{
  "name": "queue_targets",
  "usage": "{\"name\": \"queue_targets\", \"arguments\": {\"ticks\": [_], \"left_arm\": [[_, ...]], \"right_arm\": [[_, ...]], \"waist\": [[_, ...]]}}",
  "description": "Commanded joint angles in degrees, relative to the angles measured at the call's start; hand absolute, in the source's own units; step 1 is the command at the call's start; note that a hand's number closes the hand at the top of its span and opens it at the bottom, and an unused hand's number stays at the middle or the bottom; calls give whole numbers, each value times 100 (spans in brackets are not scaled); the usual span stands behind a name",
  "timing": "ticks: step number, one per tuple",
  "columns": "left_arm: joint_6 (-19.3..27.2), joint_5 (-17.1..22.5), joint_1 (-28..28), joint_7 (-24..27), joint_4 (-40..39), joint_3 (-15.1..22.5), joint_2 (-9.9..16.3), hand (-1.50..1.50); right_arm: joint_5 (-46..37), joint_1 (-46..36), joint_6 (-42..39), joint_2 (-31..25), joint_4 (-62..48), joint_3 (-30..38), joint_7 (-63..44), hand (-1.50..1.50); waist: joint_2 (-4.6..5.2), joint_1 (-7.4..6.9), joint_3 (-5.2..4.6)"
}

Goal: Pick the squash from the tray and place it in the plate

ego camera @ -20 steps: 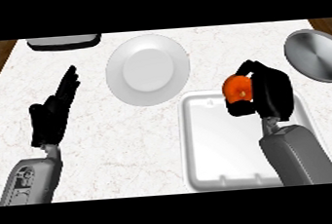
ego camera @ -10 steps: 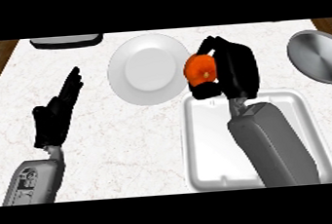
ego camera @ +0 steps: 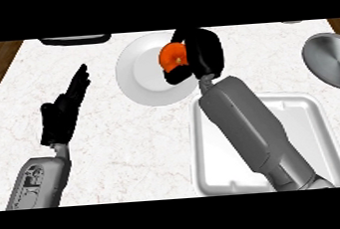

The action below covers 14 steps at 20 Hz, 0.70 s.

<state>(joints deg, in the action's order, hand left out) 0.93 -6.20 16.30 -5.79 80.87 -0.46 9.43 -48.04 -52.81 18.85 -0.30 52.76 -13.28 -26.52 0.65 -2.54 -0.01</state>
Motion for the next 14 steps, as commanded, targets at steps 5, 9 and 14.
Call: {"name": "queue_targets", "arguments": {"ticks": [5,9,14], "left_arm": [[-66,-47,229,-150,91,164,-107,0],[-176,-42,229,180,-182,175,-101,0],[-147,-84,409,29,-198,154,-77,0]], "right_arm": [[414,-1118,430,30,-2223,-647,-160,150],[878,-1215,616,30,-2788,-489,-157,150],[1648,-1017,818,30,-3000,-168,286,-150]], "waist": [[54,-267,-2],[123,-384,-3],[165,-488,7]]}}
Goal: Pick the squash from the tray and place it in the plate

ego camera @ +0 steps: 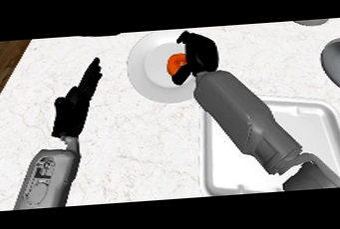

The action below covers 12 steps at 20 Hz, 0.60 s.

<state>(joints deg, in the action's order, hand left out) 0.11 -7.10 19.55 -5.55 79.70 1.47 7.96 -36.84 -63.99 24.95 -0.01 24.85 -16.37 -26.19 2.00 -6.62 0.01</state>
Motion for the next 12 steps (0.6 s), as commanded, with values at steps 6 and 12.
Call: {"name": "queue_targets", "arguments": {"ticks": [6,12], "left_arm": [[19,-55,251,-77,-129,65,-102,0],[-134,134,283,86,-402,-221,92,0]], "right_arm": [[1131,-61,360,1,-338,259,790,-150],[2031,181,1352,1,208,763,1829,-150]], "waist": [[38,-96,9],[11,49,9]]}}
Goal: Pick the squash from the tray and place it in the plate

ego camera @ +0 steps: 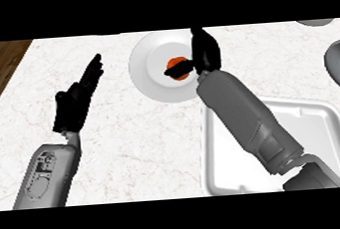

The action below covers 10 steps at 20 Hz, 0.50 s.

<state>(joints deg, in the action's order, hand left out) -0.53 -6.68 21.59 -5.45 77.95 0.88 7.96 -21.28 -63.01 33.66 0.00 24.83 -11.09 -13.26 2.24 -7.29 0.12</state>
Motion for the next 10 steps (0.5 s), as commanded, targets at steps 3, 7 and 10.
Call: {"name": "queue_targets", "arguments": {"ticks": [3,7,10], "left_arm": [[-4,-6,-126,172,-135,-103,84,0],[-4,92,-521,-115,415,-217,210,0],[55,62,-554,119,112,-392,282,0]], "right_arm": [[969,327,944,0,354,476,854,-150],[1153,262,1272,0,317,920,1140,-150],[1384,792,1079,-54,544,1067,1571,-150]], "waist": [[-82,228,-2],[-177,434,-5],[-199,633,-9]]}}
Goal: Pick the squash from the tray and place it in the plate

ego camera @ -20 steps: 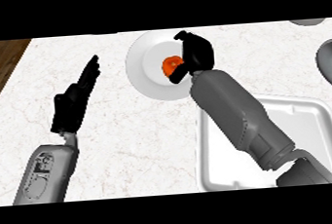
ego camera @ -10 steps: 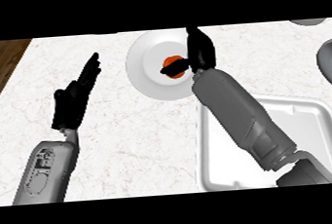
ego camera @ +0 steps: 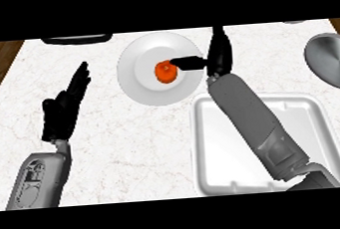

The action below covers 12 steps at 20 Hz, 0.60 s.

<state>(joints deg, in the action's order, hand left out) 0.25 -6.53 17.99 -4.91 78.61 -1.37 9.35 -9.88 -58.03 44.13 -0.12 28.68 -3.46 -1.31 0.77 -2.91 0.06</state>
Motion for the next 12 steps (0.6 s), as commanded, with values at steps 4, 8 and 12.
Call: {"name": "queue_targets", "arguments": {"ticks": [4,8,12], "left_arm": [[41,1,-454,-320,625,11,-2,0],[38,-21,-96,-142,118,-177,71,0],[-14,-11,-375,324,-80,-213,-13,0]], "right_arm": [[511,961,-546,-458,538,534,1012,-150],[514,1395,-1203,-834,1056,429,906,-150],[373,1351,-1206,-873,952,498,859,-150]], "waist": [[-78,246,-2],[-87,335,-6],[-68,266,-7]]}}
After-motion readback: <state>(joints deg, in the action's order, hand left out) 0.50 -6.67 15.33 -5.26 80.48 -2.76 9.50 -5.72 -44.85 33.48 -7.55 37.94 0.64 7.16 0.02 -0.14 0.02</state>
